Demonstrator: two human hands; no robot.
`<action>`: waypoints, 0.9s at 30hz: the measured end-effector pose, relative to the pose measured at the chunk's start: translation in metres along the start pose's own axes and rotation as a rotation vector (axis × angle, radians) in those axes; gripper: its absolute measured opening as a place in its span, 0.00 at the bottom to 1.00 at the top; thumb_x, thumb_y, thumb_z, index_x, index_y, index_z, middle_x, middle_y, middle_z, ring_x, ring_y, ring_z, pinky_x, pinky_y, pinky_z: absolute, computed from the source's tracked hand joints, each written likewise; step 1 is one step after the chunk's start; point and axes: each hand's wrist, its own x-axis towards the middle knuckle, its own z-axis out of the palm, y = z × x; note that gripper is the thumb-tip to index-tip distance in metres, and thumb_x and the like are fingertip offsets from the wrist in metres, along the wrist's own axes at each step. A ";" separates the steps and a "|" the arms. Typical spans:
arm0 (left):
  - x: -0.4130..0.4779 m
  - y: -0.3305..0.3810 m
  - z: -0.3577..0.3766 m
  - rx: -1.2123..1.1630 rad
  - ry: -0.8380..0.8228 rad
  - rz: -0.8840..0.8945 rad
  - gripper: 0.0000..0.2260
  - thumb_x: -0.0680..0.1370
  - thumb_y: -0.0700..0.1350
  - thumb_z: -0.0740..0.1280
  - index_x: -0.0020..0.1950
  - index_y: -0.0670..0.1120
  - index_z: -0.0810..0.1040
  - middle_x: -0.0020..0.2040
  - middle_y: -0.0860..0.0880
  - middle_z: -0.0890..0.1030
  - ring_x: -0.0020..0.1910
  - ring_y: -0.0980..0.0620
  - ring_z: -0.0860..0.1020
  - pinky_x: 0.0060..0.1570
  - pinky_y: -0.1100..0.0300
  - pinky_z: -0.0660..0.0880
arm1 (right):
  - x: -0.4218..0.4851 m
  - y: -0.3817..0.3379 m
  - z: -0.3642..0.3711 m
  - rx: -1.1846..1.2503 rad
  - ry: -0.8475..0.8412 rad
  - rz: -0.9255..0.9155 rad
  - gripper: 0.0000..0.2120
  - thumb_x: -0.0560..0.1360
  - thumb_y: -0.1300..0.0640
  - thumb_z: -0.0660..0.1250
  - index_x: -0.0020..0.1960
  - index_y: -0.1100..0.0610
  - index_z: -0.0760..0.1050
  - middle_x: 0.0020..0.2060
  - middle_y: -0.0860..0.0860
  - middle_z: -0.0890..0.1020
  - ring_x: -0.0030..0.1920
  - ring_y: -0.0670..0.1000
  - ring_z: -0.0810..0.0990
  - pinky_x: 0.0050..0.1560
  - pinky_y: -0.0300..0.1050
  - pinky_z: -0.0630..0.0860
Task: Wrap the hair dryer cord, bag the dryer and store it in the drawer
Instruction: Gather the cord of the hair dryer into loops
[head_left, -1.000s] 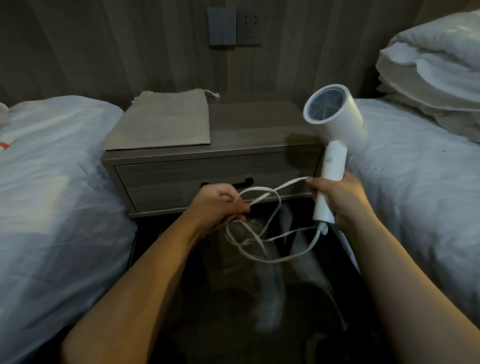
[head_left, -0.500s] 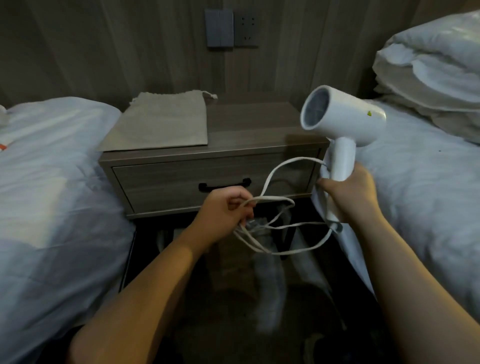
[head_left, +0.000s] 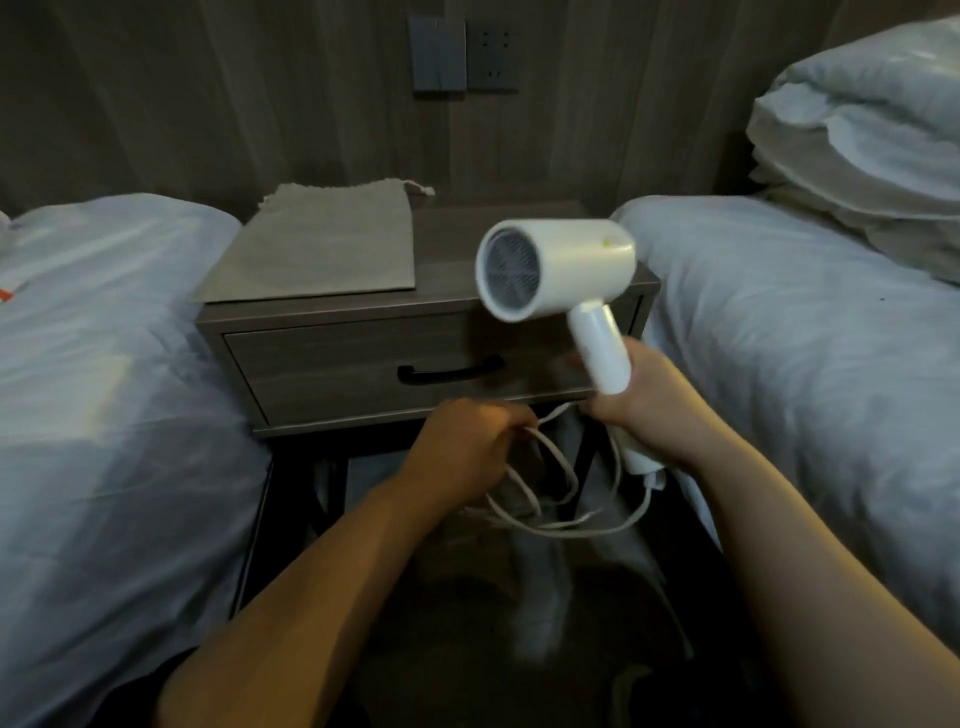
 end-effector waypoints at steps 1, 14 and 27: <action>0.000 0.001 0.001 -0.031 0.052 0.017 0.10 0.71 0.39 0.64 0.47 0.45 0.83 0.43 0.44 0.86 0.42 0.44 0.83 0.44 0.56 0.75 | -0.001 -0.002 0.004 0.000 -0.064 -0.004 0.23 0.62 0.60 0.73 0.57 0.57 0.75 0.49 0.52 0.82 0.50 0.53 0.80 0.49 0.48 0.76; -0.002 -0.040 -0.021 -0.260 -0.135 -0.234 0.09 0.74 0.36 0.66 0.39 0.49 0.80 0.42 0.52 0.82 0.44 0.59 0.80 0.48 0.60 0.76 | 0.003 -0.003 -0.005 0.495 0.283 0.187 0.13 0.66 0.64 0.75 0.38 0.53 0.71 0.34 0.51 0.76 0.32 0.47 0.74 0.31 0.40 0.72; 0.014 -0.006 -0.013 -0.815 -0.239 -0.349 0.15 0.80 0.42 0.59 0.67 0.50 0.67 0.60 0.55 0.75 0.59 0.63 0.73 0.57 0.71 0.72 | -0.003 -0.008 -0.014 0.537 0.131 0.167 0.11 0.66 0.63 0.74 0.40 0.55 0.73 0.34 0.51 0.78 0.35 0.50 0.78 0.40 0.46 0.76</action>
